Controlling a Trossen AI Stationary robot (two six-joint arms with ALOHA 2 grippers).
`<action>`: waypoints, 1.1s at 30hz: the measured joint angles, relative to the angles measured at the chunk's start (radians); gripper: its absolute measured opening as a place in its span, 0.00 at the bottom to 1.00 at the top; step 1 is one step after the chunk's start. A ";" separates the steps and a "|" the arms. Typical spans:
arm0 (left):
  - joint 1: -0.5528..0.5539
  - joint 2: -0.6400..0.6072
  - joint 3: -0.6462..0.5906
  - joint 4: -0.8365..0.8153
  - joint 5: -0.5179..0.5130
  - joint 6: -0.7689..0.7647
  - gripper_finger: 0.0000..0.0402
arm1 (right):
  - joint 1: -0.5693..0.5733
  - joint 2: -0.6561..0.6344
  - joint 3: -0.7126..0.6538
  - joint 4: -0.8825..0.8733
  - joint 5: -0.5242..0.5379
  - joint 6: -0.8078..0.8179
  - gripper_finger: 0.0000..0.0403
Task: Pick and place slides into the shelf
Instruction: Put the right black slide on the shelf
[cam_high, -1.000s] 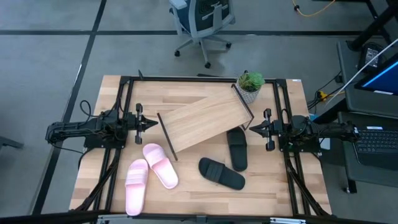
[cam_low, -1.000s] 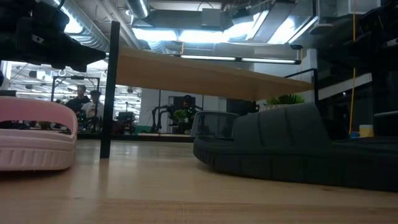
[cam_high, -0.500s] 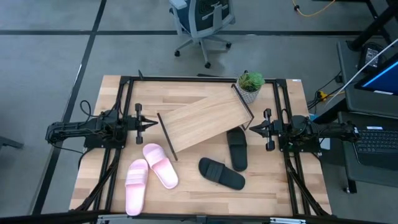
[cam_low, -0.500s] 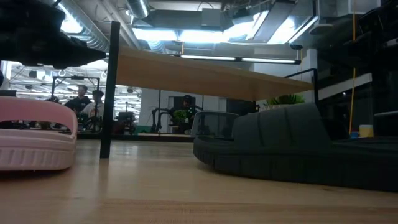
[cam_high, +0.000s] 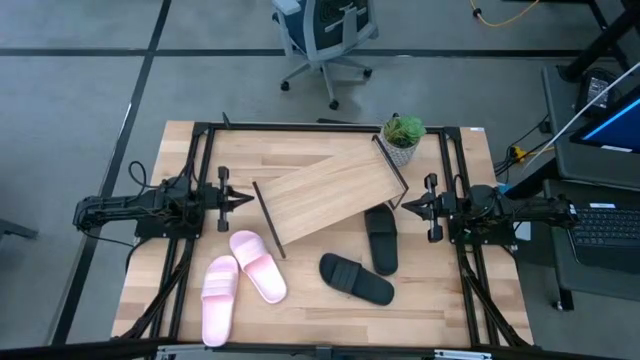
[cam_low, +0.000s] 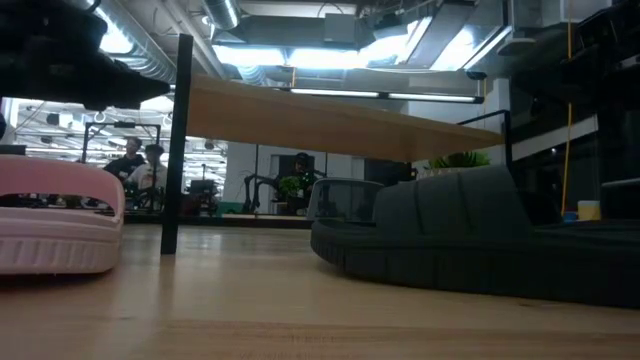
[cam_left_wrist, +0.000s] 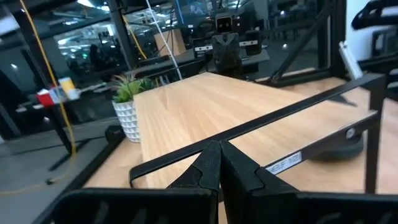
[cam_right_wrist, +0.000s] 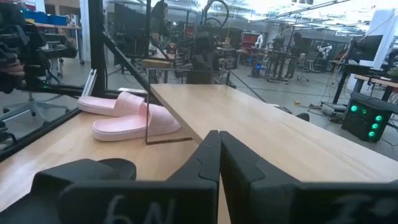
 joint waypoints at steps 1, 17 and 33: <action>0.000 0.000 0.000 0.000 0.002 -0.027 0.00 | 0.000 0.000 0.000 0.000 0.000 0.000 0.02; 0.000 0.000 0.000 0.000 0.001 -0.222 0.00 | 0.000 0.000 0.000 -0.002 -0.019 -0.023 0.02; 0.000 0.000 0.057 -0.004 0.158 -0.249 0.00 | 0.000 0.000 0.000 0.003 -0.019 -0.025 0.02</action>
